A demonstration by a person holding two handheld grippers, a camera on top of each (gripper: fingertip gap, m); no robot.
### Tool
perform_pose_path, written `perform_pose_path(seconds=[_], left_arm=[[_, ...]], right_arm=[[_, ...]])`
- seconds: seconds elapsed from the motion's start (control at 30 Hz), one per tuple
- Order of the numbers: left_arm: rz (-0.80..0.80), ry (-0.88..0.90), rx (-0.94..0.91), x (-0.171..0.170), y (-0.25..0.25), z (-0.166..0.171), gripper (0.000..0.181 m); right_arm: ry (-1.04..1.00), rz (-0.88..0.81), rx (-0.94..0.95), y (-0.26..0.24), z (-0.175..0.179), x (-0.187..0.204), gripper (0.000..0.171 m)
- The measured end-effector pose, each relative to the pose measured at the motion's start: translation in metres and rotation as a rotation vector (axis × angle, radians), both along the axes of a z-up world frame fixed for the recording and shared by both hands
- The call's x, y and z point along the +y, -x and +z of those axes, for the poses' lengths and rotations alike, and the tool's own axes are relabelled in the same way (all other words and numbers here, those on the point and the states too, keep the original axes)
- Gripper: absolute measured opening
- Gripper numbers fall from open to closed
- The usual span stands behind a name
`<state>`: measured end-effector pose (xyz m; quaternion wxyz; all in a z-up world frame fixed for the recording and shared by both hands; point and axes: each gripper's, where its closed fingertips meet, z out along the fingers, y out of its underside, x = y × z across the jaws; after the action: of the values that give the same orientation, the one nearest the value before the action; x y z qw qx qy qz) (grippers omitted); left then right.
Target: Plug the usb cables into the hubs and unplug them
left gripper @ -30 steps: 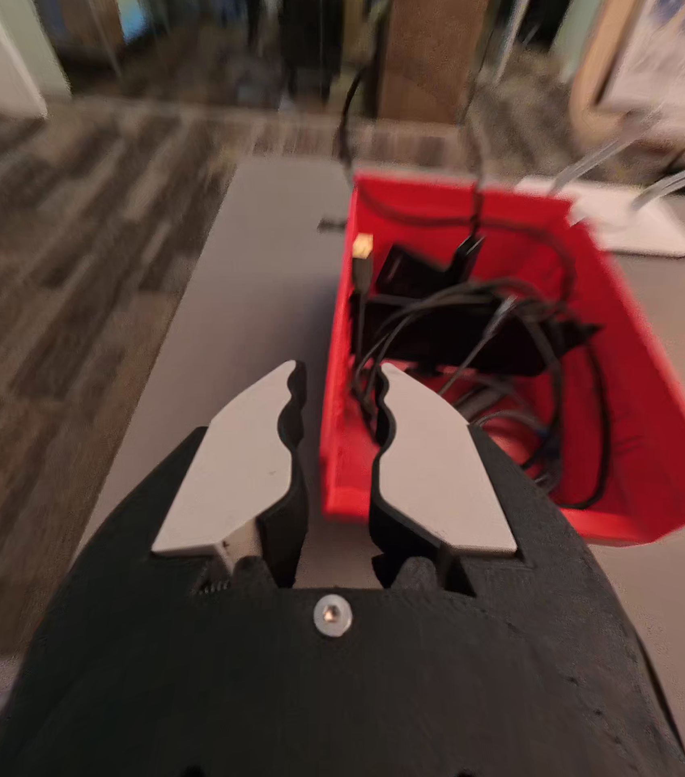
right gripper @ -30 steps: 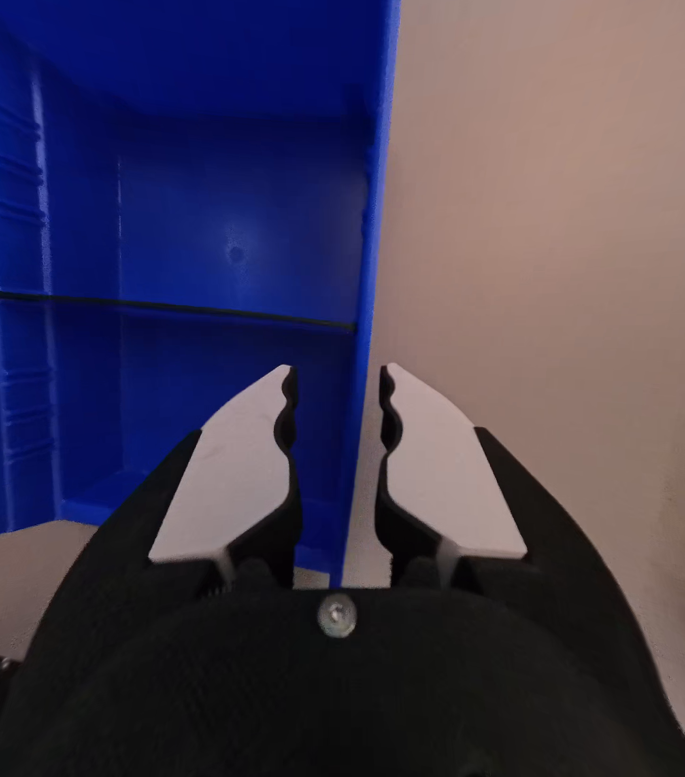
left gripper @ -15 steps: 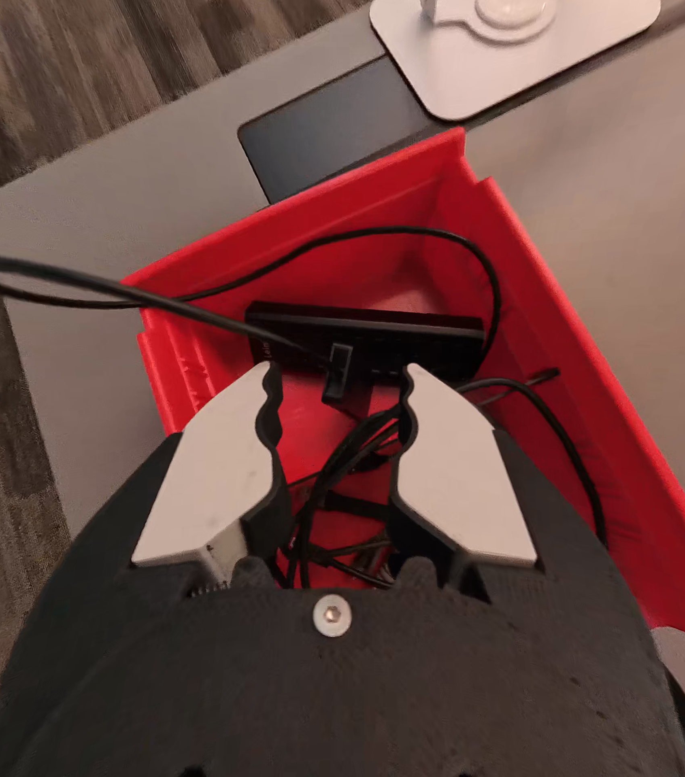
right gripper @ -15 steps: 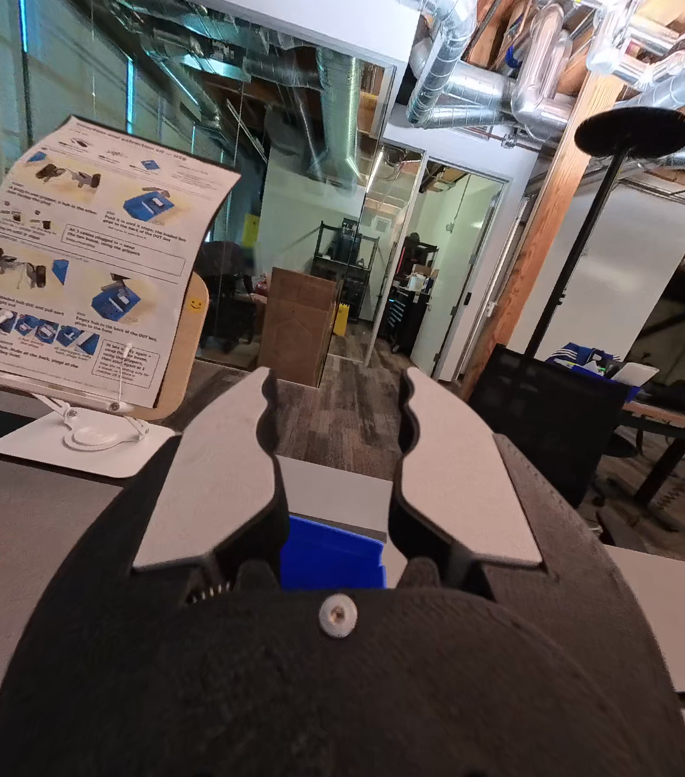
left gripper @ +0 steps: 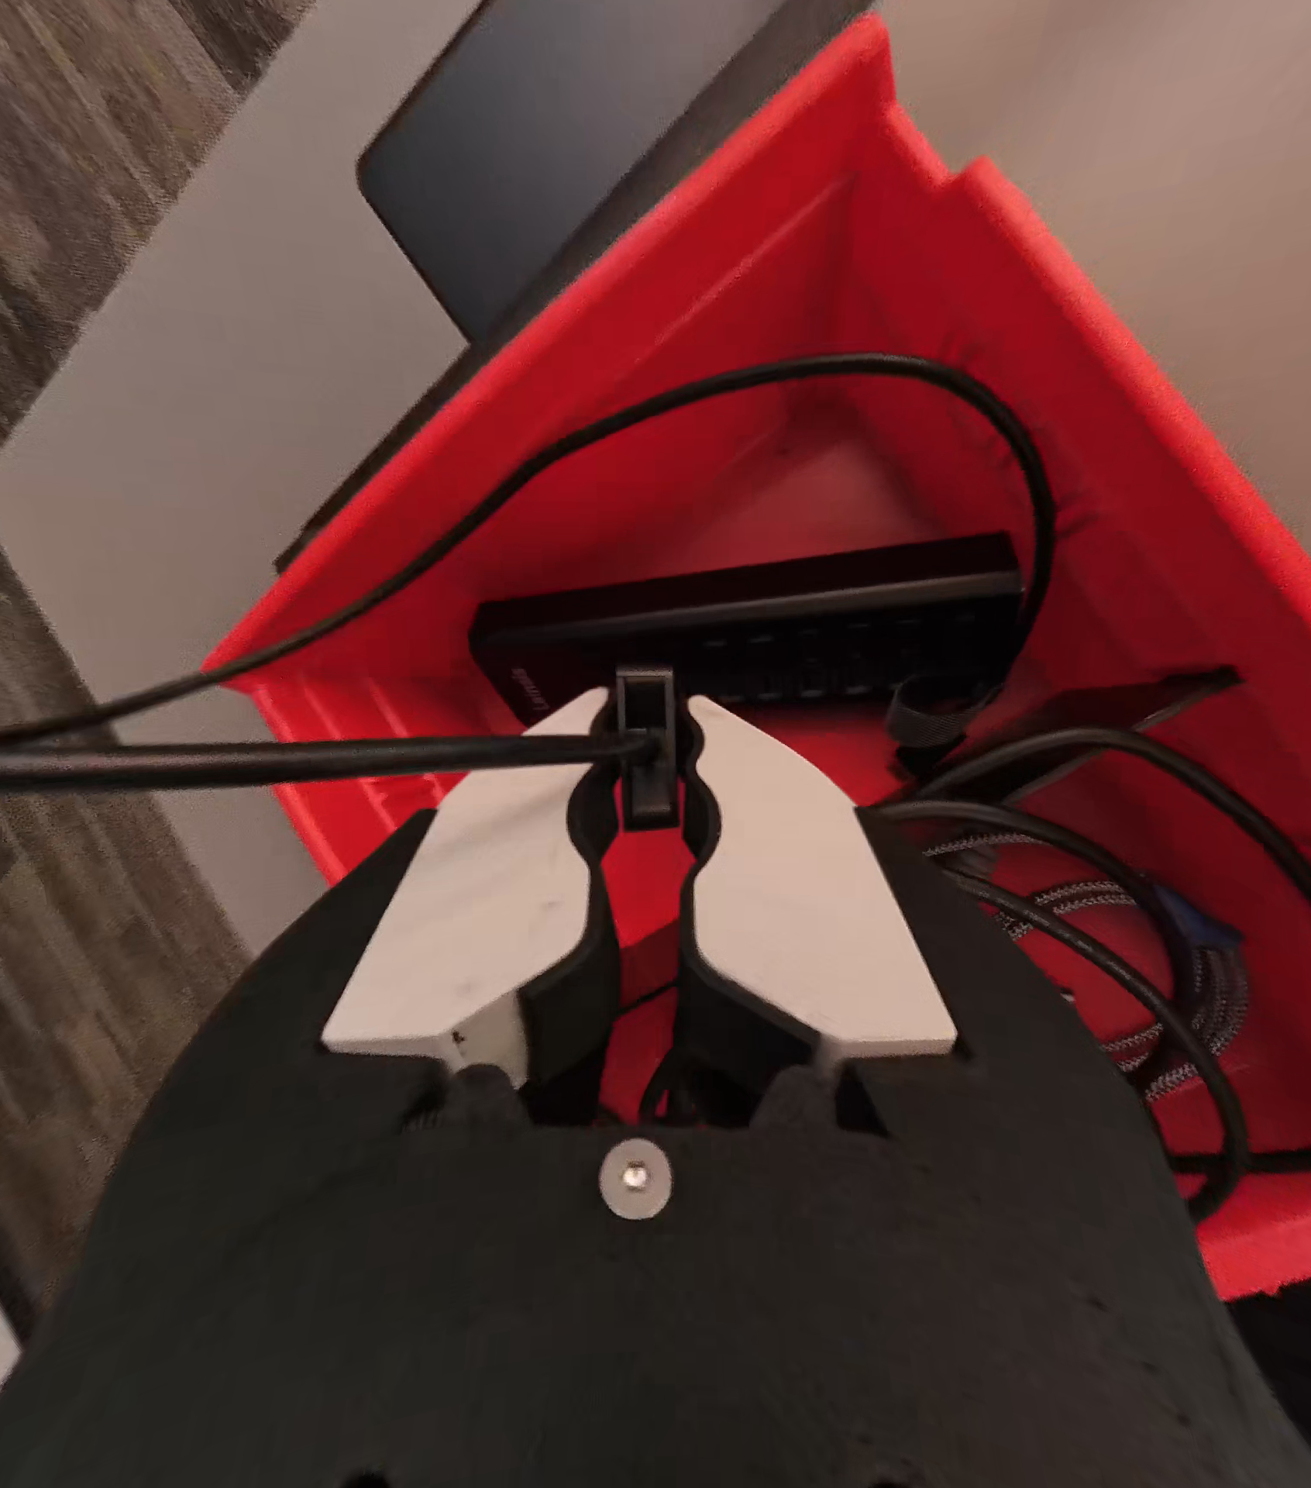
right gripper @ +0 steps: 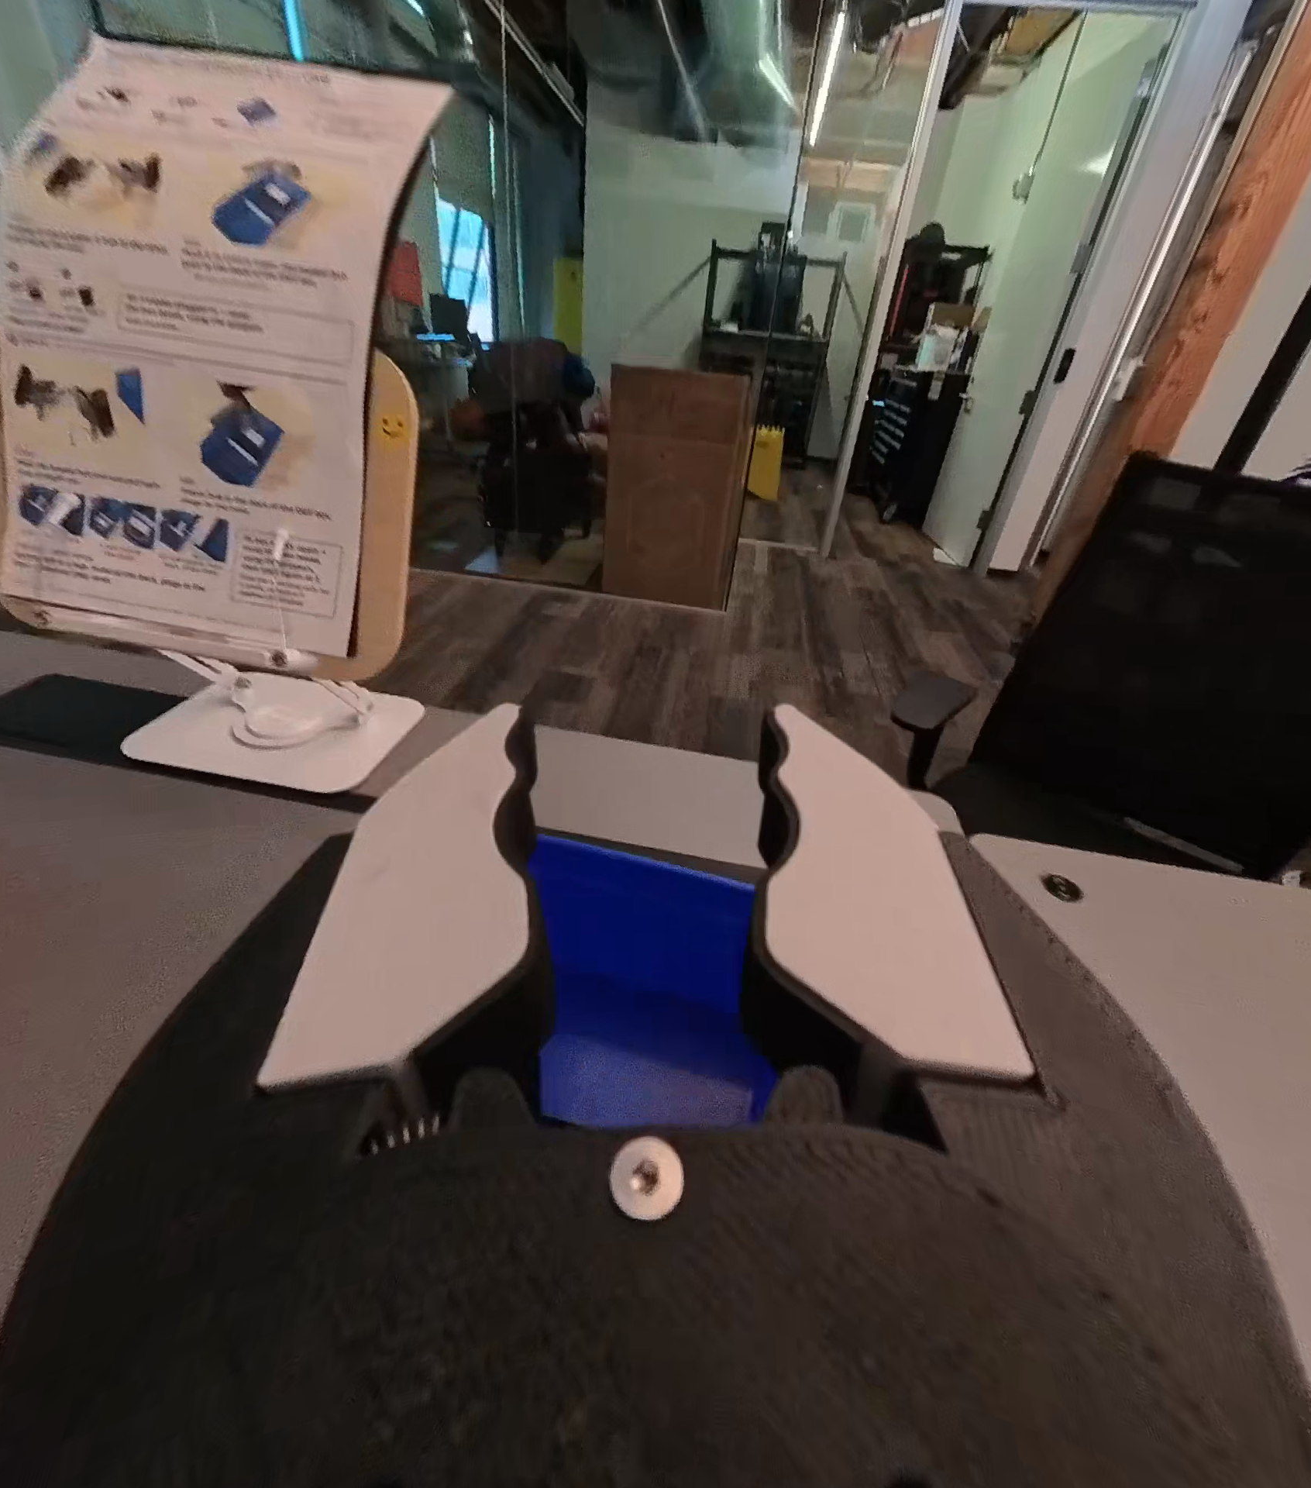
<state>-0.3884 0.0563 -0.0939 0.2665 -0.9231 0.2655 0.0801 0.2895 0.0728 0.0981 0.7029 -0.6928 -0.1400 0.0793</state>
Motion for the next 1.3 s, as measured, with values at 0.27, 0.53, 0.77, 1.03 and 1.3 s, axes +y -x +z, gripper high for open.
perform_pose_path(seconds=[0.27,0.53,0.77,1.03,1.3], left_arm=[[-0.061,-0.098,-0.010,0.001,-0.041,0.118,0.011],[-0.220,-0.308,-0.187,-0.006,-0.165,0.282,0.011],[-0.267,-0.450,-0.067,-0.006,-0.231,0.400,0.011],[-0.260,-0.396,-0.230,-0.021,-0.295,0.433,0.011],[-0.060,-0.019,-0.983,0.019,-0.339,0.229,0.011]], right_arm=[[0.072,0.004,-0.089,0.019,-0.020,0.017,0.054],[0.052,0.075,-0.215,0.061,-0.019,0.023,0.054],[0.065,0.136,-0.328,0.099,-0.028,0.024,0.054],[0.117,0.211,-0.511,0.138,-0.052,0.020,0.055],[0.074,0.254,-0.456,0.143,-0.046,0.013,0.045]])
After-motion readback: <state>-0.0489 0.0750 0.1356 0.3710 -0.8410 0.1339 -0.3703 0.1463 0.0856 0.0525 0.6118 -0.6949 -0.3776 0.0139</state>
